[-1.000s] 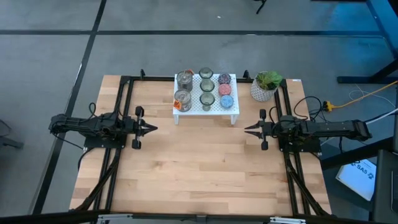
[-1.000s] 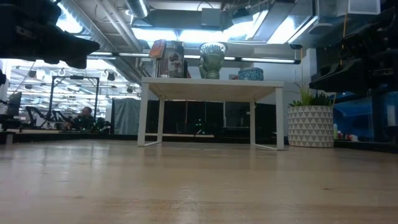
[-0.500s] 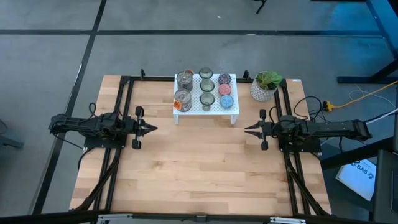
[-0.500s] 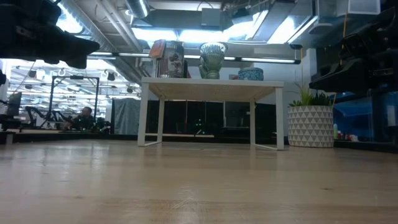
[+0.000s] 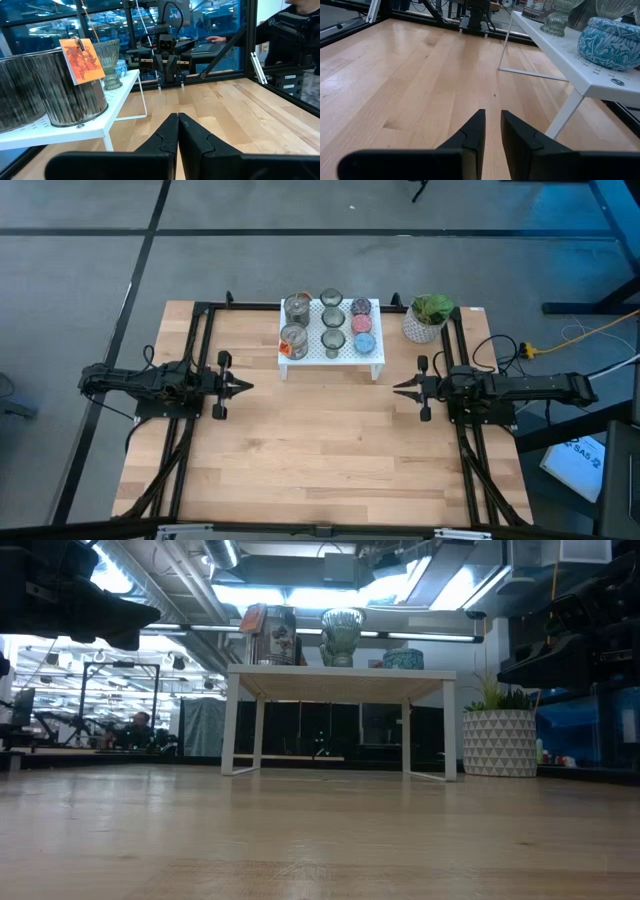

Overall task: Pick & Place candle stick holders
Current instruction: Return to Home Position

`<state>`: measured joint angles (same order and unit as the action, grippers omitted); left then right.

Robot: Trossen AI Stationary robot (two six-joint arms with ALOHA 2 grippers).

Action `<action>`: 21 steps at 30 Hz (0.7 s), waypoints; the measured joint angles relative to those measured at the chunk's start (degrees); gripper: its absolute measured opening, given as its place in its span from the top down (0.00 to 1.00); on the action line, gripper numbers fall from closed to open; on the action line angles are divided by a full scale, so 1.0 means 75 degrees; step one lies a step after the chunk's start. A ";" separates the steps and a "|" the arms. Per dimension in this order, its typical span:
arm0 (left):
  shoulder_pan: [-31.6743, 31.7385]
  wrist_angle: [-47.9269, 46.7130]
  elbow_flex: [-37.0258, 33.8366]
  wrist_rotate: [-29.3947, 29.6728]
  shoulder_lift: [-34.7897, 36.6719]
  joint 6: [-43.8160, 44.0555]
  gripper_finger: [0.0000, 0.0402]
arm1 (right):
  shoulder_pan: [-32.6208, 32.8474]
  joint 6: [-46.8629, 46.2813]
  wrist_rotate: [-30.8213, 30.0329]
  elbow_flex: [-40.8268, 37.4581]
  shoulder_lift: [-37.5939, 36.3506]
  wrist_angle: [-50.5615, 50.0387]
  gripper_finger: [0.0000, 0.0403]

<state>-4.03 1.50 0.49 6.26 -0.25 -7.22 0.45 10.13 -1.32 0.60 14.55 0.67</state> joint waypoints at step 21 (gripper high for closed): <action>0.0000 0.0000 0.0000 0.0009 0.0000 0.0000 0.98 | -0.0003 0.0000 0.0000 0.0000 0.0000 0.0000 0.84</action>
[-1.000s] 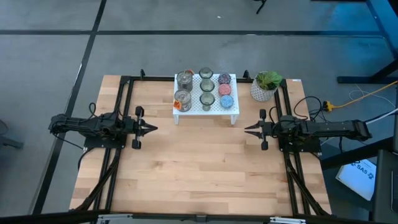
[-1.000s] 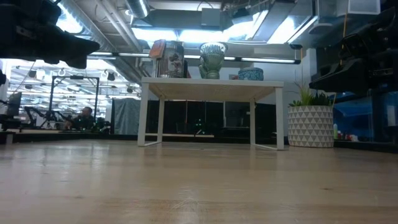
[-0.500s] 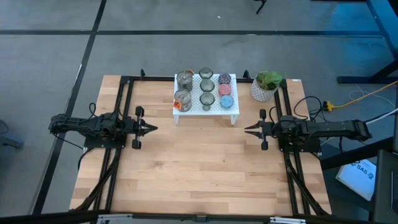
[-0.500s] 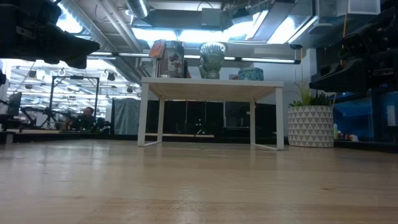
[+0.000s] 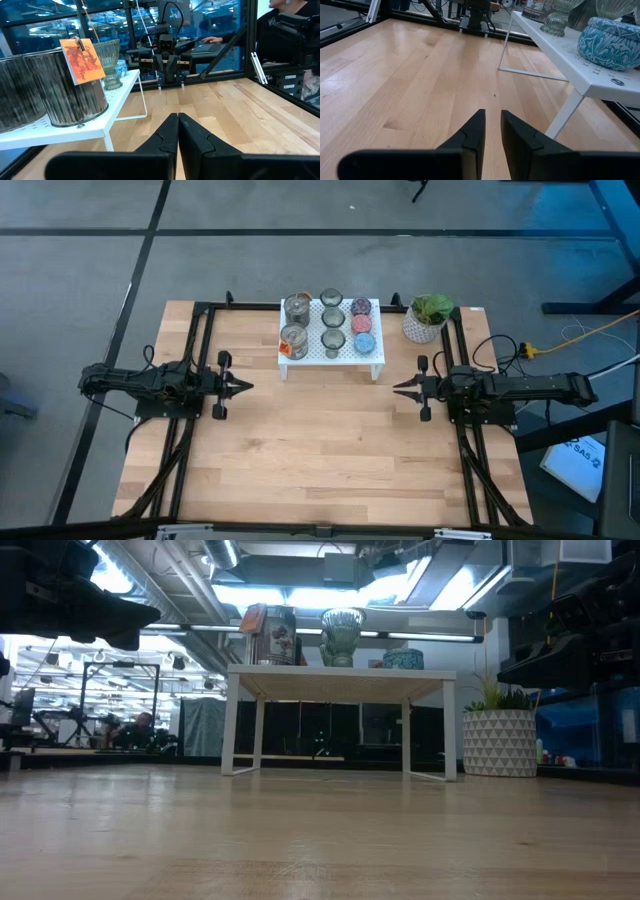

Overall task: Pick & Place candle stick holders
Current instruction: Return to Home Position

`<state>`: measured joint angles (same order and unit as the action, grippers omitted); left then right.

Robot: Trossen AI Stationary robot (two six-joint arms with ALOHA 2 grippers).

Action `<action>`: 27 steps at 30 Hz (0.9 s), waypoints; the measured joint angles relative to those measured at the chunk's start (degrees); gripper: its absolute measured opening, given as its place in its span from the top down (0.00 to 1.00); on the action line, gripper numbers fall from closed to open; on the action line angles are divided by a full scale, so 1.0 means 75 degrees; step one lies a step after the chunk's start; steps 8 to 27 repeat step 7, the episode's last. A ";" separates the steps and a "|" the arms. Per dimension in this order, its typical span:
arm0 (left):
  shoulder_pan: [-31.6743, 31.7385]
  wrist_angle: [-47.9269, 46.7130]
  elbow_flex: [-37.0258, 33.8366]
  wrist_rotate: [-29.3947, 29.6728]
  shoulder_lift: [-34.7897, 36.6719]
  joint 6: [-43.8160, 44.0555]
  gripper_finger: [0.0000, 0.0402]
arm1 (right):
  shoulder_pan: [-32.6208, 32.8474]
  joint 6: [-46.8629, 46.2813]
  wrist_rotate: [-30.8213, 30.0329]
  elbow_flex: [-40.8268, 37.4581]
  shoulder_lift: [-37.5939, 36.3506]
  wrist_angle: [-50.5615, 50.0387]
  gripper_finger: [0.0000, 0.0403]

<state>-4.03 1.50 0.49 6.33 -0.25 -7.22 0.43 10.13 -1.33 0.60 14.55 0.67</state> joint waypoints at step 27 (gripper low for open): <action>0.0002 0.0000 0.0000 0.0000 0.0001 0.0000 0.99 | 0.0001 -0.0002 0.0000 0.0000 0.0000 0.0000 0.84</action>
